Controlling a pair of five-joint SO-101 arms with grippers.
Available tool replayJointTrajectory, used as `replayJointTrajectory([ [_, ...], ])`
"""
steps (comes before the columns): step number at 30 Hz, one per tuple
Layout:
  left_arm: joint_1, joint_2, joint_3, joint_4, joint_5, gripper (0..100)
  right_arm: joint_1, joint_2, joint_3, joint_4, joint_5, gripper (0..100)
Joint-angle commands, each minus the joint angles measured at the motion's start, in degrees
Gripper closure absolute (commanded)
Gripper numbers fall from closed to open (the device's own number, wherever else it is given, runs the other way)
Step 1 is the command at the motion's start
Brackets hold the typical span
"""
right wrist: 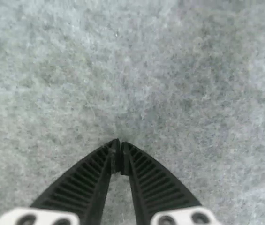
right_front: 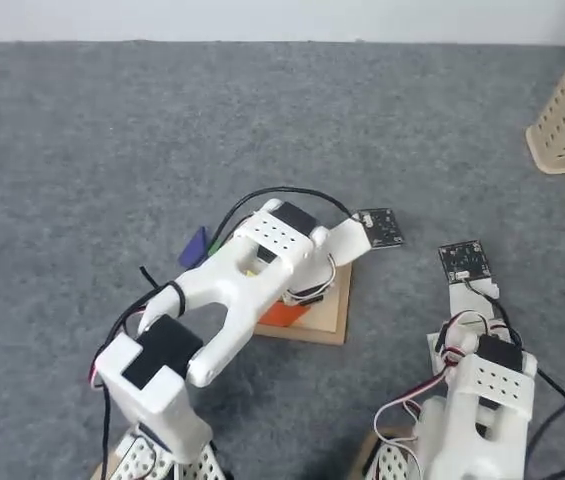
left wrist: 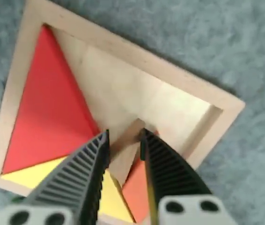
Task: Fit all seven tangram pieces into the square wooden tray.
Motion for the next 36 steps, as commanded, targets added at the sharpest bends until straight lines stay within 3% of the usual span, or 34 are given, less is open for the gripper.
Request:
replayJointTrajectory([
  [1,-1.5,-1.1,-0.5,1.2,-1.8,90,-0.7,-1.5,0.2,-1.0,-0.3,99.2],
  [26,-1.4,-1.1,-4.5,-0.1,0.5,86,-0.7,-1.5,0.2,-1.0,-0.3,99.2],
  [36,-3.0,-1.1,-5.7,-3.3,6.9,86,-0.7,-1.5,0.2,-1.0,-0.3,99.2],
])
